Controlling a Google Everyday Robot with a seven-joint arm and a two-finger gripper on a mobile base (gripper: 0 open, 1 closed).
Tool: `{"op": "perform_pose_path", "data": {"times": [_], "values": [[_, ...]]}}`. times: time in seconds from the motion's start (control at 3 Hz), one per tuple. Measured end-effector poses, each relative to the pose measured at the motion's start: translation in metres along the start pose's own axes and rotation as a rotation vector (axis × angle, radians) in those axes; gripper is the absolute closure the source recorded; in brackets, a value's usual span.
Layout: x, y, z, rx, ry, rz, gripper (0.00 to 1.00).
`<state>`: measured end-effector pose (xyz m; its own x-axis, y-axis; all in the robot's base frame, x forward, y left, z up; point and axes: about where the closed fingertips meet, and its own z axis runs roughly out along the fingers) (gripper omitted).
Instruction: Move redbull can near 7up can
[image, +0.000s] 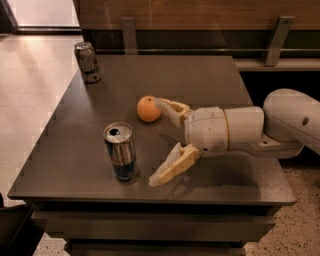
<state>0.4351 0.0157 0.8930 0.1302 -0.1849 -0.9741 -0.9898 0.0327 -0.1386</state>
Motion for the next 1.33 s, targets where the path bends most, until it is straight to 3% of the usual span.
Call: {"op": "perform_pose_path", "data": {"times": [0.67,1.0,1.33], "values": [[0.004,0.012,0.025,-0.035,-0.019,0.017,0.00],[0.006,0.017,0.037,-0.058,-0.012,0.029,0.13],[0.008,0.021,0.049,-0.085,-0.004,0.033,0.36]]}}
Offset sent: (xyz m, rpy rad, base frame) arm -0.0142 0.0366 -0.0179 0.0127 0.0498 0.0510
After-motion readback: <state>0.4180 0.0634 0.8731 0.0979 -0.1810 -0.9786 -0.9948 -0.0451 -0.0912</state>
